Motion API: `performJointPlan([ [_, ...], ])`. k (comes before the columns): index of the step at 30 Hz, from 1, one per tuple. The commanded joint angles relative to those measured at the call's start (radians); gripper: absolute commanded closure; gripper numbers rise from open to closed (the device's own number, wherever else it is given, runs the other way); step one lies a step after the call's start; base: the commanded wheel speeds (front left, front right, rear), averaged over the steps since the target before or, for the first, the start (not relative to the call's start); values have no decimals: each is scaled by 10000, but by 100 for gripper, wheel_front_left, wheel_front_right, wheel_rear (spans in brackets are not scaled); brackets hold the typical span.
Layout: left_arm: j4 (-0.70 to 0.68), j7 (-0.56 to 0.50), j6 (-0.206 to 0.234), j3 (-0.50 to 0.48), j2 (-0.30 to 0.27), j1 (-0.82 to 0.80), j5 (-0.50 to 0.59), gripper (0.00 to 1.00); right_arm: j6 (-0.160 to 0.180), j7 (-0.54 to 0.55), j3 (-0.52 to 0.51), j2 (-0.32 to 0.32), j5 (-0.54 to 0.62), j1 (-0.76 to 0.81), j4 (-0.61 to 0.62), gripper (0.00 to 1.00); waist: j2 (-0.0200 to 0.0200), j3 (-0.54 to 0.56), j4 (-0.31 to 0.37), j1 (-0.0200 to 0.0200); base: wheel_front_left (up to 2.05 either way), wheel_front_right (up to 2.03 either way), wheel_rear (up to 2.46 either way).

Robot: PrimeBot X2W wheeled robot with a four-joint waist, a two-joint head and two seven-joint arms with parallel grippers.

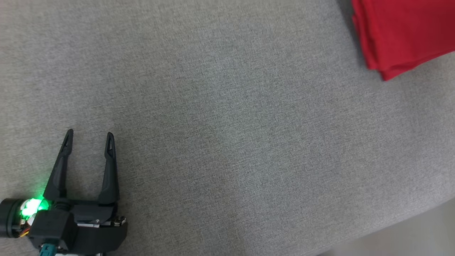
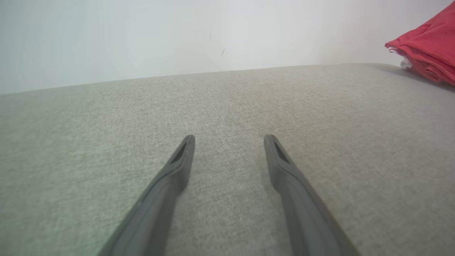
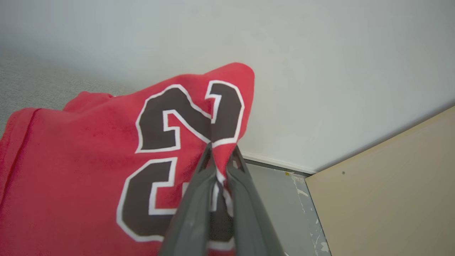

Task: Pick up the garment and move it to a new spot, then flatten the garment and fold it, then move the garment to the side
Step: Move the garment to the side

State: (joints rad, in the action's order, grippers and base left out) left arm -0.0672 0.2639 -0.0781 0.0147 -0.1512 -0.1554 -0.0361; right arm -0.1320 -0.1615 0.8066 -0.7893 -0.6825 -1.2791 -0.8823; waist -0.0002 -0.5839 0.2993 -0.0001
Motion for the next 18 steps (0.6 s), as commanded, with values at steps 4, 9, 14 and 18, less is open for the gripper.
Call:
performJointPlan([
  [4,179,-23,-56,146,-67,-78,58,0,32,-90,277,-215,275,-782,-676,100,2,-528,155,1,0,0,0],
  [9,78,-47,8,172,-103,-142,39,0,32,132,328,-106,297,-1357,-1865,100,2,-761,-31,1,0,0,0],
  [14,96,-56,108,89,-140,-67,-2,0,32,155,332,214,247,-1494,-2846,32,2,-981,-140,1,0,0,0],
  [18,219,-67,132,60,-199,-179,-38,0,32,-222,405,359,459,-1656,-3275,0,2,-1040,-176,1,0,0,0],
])
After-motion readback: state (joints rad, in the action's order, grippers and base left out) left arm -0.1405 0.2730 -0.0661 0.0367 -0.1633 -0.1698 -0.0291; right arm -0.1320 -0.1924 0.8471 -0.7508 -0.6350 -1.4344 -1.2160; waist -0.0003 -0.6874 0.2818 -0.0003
